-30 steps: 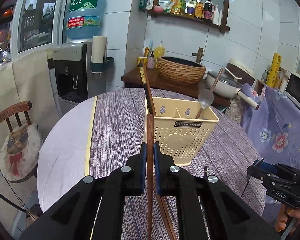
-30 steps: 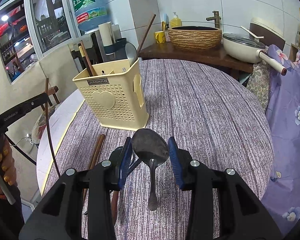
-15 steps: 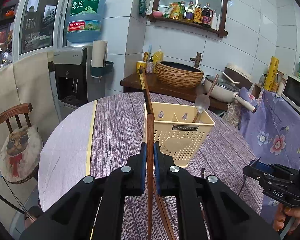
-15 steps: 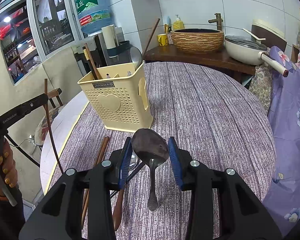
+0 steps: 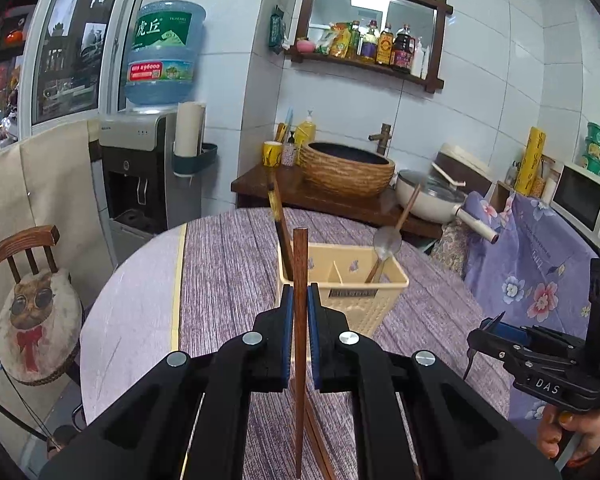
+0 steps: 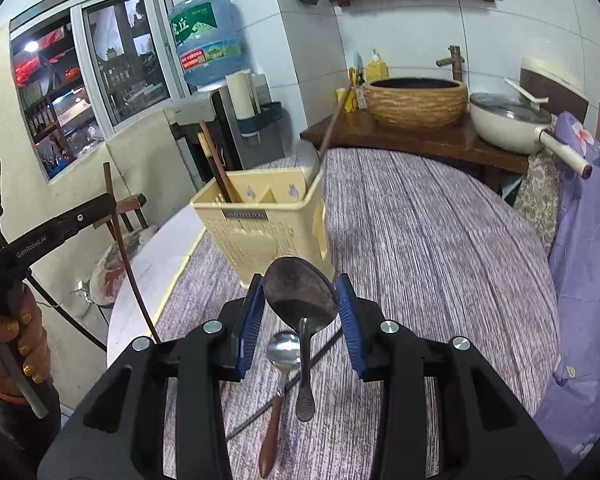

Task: Organize utensils
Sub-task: 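Lift and carry the chopsticks and spoon over the cream basket with both tools, then lower the chopsticks and spoon into the basket and open both tools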

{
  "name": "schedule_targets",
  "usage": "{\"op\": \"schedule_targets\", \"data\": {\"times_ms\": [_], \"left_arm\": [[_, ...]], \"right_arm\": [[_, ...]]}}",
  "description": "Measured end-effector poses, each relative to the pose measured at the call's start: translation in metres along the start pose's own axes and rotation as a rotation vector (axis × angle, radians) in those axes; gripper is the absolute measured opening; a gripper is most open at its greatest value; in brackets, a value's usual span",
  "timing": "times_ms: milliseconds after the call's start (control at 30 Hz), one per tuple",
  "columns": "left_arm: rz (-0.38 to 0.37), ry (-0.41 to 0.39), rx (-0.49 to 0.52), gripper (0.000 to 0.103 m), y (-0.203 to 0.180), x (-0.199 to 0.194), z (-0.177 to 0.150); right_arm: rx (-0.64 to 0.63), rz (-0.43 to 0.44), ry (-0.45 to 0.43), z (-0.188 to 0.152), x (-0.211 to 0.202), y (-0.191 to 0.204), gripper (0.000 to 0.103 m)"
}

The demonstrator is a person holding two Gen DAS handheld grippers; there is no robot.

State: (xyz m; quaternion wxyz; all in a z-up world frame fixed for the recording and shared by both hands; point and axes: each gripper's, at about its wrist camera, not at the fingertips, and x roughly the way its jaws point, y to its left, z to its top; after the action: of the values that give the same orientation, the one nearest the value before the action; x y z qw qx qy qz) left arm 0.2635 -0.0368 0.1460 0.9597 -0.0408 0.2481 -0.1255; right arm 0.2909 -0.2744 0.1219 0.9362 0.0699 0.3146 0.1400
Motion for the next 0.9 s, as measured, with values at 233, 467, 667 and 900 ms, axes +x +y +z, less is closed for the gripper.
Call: {"op": "schedule_targets", "data": {"times_ms": [233,467,667,900], "left_arm": [[0.011,-0.137,-0.007,0.008,-0.011,-0.020,0.063],[0.050,-0.246,-0.093,0.008,-0.010,-0.014,0.124],[0.080,-0.325,-0.091,0.008,-0.020,0.012,0.128],[0.100,-0.293,-0.108,0.008,-0.007,0.051,0.091]], "right_arm": [[-0.017,0.003,-0.177,0.058,-0.022,0.025,0.037],[-0.043,-0.048,-0.332,0.122,-0.024,0.047,0.037],[-0.065,-0.109,-0.351,0.138,0.010,0.053,0.037],[-0.073,-0.141,-0.292,0.110,0.058,0.046,0.037]]}}
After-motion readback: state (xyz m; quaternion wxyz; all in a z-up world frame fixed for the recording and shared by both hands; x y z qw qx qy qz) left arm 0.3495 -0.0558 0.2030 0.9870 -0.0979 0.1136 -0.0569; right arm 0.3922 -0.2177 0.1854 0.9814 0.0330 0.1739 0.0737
